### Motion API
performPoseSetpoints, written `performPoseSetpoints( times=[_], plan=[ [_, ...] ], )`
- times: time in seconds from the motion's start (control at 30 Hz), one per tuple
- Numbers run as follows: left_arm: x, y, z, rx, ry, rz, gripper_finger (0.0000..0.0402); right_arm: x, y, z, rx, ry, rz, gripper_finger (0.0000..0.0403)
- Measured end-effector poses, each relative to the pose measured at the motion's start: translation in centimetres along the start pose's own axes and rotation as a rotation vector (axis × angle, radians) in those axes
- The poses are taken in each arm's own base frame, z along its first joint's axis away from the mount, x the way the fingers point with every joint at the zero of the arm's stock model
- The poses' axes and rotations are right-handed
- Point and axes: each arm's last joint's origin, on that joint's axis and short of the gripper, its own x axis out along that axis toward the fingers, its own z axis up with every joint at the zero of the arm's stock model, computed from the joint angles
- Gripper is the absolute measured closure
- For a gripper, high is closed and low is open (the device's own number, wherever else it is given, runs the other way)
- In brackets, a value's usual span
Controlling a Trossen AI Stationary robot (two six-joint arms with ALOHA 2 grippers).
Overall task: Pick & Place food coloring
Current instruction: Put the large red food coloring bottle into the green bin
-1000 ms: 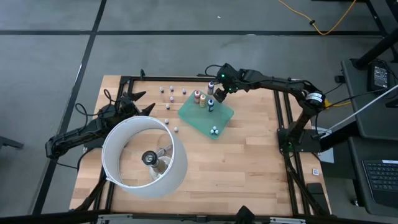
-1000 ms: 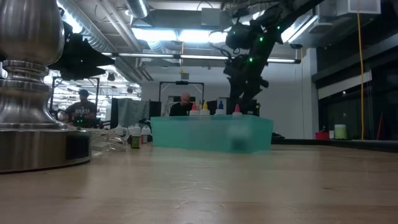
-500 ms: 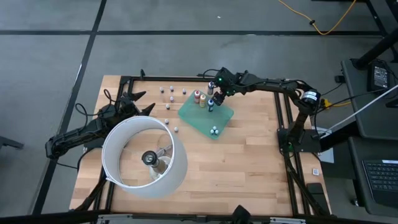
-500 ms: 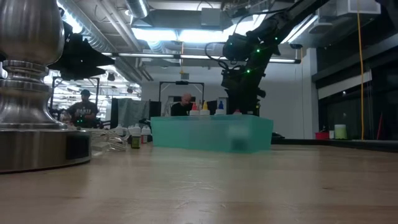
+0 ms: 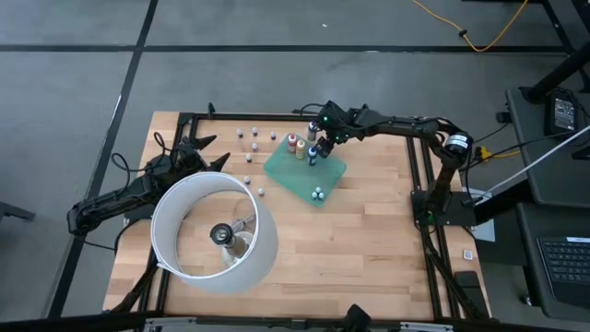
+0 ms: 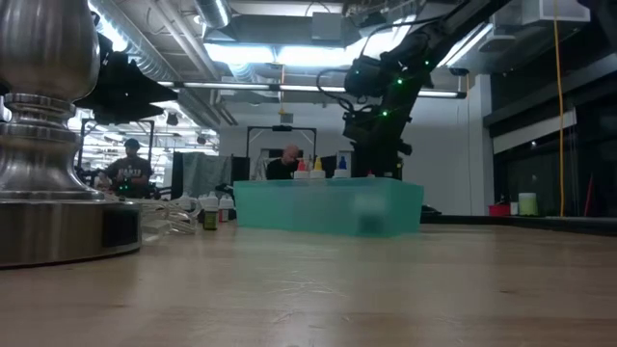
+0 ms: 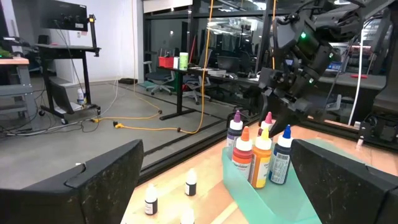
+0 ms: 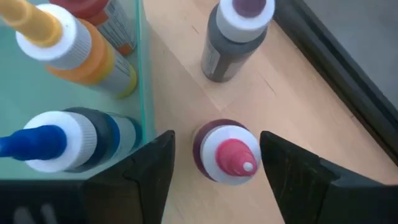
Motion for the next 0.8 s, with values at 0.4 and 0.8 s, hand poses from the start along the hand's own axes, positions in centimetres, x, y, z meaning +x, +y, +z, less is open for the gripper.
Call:
performPoseSetpoints(
  times=[0.4,0.8],
  plan=[
    [0.0,0.0,0.0,0.0,0.0,0.0,0.0002,0.71,0.11,-0.12,-0.008,0.013,0.001,0.0212],
    [0.0,0.0,0.0,0.0,0.0,0.0,0.0002,0.52,0.07,-0.2,-0.032,0.022,-0.001,0.0258]
  ],
)
